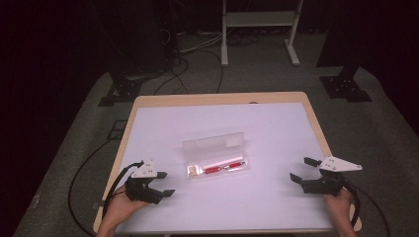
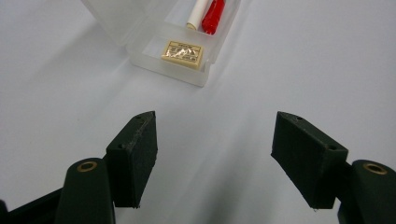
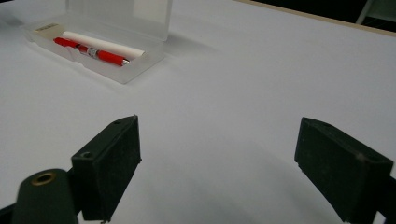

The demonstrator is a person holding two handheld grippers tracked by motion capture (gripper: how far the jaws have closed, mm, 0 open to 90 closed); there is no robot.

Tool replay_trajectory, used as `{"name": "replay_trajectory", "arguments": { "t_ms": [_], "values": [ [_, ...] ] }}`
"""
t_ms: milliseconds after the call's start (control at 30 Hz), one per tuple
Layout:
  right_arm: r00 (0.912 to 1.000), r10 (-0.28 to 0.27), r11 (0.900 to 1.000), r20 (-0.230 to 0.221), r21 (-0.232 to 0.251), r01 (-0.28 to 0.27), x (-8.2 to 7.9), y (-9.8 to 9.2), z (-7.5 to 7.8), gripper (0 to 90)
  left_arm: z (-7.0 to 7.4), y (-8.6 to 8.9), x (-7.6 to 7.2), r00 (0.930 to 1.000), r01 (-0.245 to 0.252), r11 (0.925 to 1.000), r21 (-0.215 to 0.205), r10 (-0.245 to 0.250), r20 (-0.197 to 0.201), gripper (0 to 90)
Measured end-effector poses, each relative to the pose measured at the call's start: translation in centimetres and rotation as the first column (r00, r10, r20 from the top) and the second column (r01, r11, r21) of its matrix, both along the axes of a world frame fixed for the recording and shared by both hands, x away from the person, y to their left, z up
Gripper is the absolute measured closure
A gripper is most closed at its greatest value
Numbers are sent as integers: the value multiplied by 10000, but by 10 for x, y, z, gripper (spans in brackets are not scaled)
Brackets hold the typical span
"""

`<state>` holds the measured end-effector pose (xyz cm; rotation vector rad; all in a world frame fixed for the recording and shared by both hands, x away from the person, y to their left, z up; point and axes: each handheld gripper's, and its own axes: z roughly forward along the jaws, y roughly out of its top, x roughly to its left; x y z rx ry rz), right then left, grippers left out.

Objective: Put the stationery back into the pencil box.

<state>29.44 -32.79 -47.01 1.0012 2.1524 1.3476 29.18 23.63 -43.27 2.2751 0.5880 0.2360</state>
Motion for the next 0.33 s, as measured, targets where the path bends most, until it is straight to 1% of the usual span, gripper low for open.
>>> {"name": "replay_trajectory", "arguments": {
  "t_ms": [33, 100, 167, 233, 333],
  "values": [
    [10000, 2, 10000, 3, 2, -2, 0, 0, 0, 136, 0, 0, -1, 10000, -58, 10000, -70, 58, 13, 305],
    [10000, 2, 10000, -4, -2, -2, 0, 0, 0, 136, 0, 1, -2, 10000, -54, 10000, -20, 54, 17, 302],
    [10000, 2, 10000, -2, -3, -2, 0, 0, 0, 136, 0, 2, -3, 9999, -114, 9999, -121, 114, 35, 296],
    [10000, -3, 10000, 5, 2, 3, 0, 0, 0, 136, 1, 3, -5, 9999, -111, 9999, -110, 111, 63, 296],
    [10000, -13, 10000, 26, 43, 13, 0, 0, 0, 136, 1, 5, -8, 9997, -200, 9994, -296, 204, 117, 294]
  ]
}}
